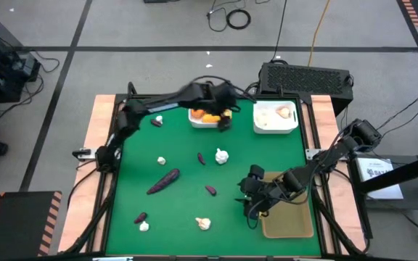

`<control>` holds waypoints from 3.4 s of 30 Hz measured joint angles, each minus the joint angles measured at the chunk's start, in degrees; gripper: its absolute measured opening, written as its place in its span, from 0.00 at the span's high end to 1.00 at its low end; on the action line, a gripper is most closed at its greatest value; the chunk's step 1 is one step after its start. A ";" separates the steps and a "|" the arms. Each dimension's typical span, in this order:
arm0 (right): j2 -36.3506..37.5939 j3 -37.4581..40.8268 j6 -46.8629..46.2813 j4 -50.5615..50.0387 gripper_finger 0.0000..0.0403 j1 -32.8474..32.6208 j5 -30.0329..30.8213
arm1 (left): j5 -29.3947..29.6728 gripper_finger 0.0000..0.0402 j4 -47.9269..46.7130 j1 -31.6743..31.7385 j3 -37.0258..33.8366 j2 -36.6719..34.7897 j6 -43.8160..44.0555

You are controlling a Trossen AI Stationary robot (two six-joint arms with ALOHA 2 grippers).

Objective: Sort produce into baskets
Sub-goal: Put the garlic into the right white bin

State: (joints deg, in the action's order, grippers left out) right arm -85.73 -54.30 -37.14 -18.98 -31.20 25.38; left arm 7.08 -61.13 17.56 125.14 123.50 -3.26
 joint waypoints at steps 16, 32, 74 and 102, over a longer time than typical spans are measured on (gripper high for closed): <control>-0.20 -0.02 0.06 2.61 0.34 3.10 10.62 | 4.74 0.21 -24.45 0.00 -9.89 -29.89 4.60; -0.24 -0.02 6.90 4.54 0.34 19.37 5.52 | 5.24 0.21 -0.16 -8.81 -62.36 -66.77 23.68; -17.14 -0.20 19.52 13.30 0.37 34.25 -16.78 | 11.16 0.21 81.48 -24.02 -108.98 -79.31 10.27; -1.25 -8.94 26.01 -15.37 0.54 41.05 -12.37 | 11.13 0.21 81.19 -24.02 -109.00 -79.27 10.39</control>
State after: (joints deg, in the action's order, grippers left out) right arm -86.98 -63.24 -11.13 -34.35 9.85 13.00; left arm 18.21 20.05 -6.46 16.14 44.23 7.12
